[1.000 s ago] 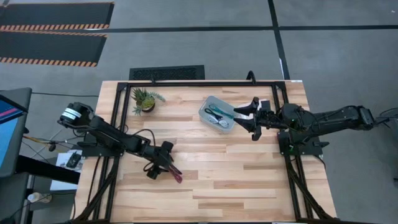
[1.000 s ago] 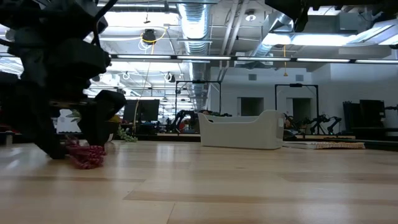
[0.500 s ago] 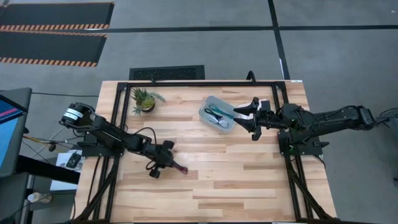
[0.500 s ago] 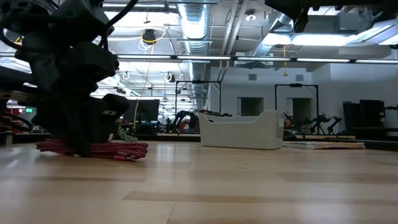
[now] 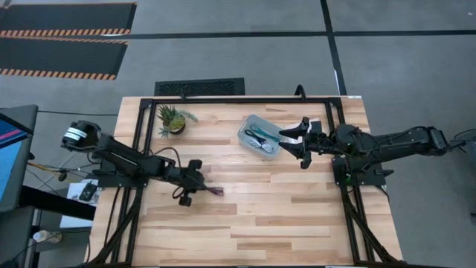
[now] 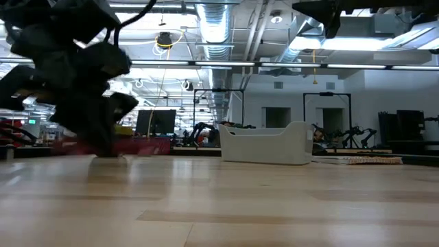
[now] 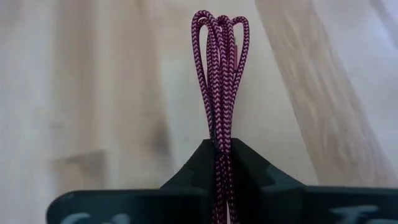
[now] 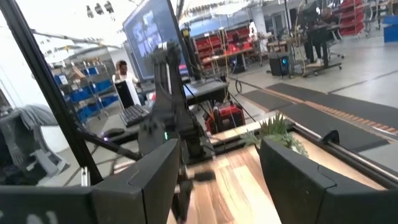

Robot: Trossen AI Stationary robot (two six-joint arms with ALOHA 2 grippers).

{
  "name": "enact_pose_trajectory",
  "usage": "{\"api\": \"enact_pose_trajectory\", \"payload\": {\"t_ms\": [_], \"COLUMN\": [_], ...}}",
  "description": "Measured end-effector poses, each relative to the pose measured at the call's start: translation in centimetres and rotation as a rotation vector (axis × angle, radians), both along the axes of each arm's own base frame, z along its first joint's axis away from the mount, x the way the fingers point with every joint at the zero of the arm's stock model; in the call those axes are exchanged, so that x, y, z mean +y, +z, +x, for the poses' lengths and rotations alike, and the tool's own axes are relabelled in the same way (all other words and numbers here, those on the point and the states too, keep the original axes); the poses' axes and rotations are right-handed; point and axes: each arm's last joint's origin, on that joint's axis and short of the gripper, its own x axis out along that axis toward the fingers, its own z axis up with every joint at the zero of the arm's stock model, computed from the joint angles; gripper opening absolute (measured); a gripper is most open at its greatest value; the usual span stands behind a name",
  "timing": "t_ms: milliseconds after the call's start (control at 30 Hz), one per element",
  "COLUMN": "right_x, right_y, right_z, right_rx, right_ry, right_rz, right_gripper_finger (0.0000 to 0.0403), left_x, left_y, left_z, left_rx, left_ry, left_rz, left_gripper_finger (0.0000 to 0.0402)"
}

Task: Pick and place USB-C Cables
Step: Put the red USB cable into the grey bin

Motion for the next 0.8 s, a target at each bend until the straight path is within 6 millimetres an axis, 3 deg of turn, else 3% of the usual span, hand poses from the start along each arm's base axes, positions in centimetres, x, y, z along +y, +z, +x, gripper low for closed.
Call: {"api": "enact_pose_trajectory", "payload": {"t_ms": [233, 533, 800], "right_x": [-0.2, -0.6, -0.6], "right_y": [0.0, -0.5, -1.5], "right_z": [0.0, 0.5, 1.7], "right_rx": [0.004, 0.029, 0.069], "right_ry": [-0.009, -0.03, -0.059], "right_rz": [0.0, 0.048, 0.074], "right_gripper_finger": [0.0249, 0.0249, 0.0249], "left_x": [2.0, 3.6, 3.9], "left_y": [4.1, 10.3, 13.4], "left_z": [-1.2, -2.5, -3.0], "left_rx": [-0.166, -0.607, -0.886], "left_ry": [0.135, 0.273, 0.286], "left_rz": [-0.034, -0.11, -0.2], "left_gripper_finger": [0.0013, 0.0014, 0.0015]}}
